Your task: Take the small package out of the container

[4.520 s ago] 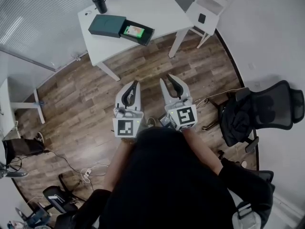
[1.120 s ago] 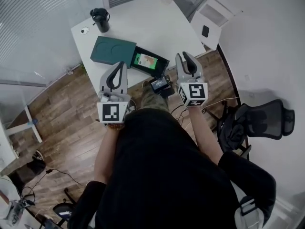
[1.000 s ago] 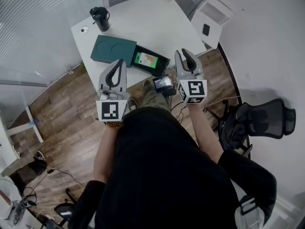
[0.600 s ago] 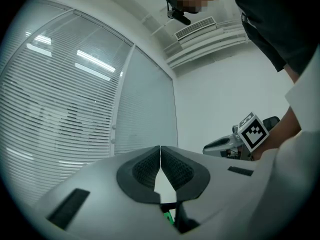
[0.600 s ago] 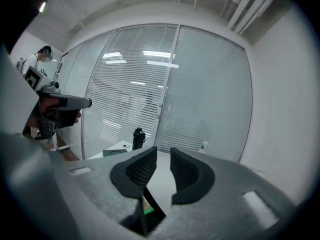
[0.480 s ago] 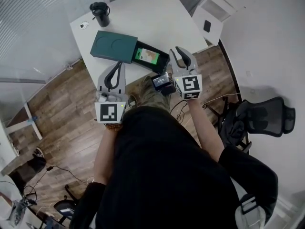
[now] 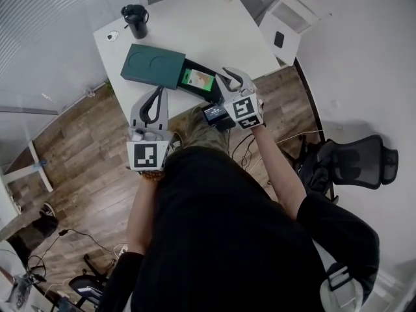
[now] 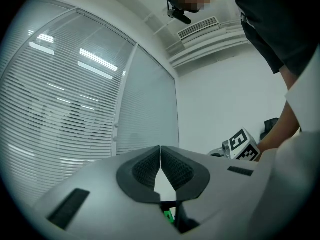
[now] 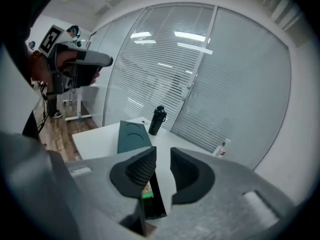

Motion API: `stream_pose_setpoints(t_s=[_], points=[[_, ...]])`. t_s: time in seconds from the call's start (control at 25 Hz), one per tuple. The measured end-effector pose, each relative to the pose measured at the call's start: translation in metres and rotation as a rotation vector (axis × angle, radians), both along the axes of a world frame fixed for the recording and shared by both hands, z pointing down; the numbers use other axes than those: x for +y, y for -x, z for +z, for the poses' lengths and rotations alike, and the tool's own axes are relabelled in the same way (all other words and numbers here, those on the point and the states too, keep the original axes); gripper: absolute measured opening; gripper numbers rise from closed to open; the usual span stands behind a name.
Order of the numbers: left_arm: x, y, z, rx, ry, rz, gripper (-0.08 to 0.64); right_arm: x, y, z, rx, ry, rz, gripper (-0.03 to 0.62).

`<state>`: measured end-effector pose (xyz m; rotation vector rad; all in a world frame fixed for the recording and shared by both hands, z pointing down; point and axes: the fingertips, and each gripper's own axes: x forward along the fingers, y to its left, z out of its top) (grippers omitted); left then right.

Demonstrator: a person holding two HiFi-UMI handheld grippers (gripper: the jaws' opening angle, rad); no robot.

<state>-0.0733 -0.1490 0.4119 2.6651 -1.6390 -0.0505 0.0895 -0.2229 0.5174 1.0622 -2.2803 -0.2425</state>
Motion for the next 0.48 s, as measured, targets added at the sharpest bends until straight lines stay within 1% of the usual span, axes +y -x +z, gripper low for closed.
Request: stream_pose_setpoints(t_s=[0.12, 0.36, 0.4, 0.44, 0.48], points=[[0.0, 0.007, 0.002, -0.002, 0.002, -0.015, 0.005, -0.005, 0.007, 0.019, 0.08, 0.036, -0.056, 0.084], [0.006, 0.015, 0.005, -0.008, 0.018, -0.049, 0.005, -0.004, 0.012, 0.06, 0.179, 0.121, -0.156, 0.086], [0.007, 0.017, 0.005, -0.009, 0.017, -0.054, 0.005, -0.005, 0.012, 0.068, 0.19, 0.139, -0.167, 0.096], [0.007, 0.019, 0.005, -0.01, 0.015, -0.059, 0.005, -0.005, 0.013, 0.075, 0.202, 0.16, -0.175, 0.125], [0.007, 0.021, 0.005, -0.011, 0.013, -0.063, 0.005, -0.005, 0.014, 0.081, 0.215, 0.178, -0.183, 0.135]])
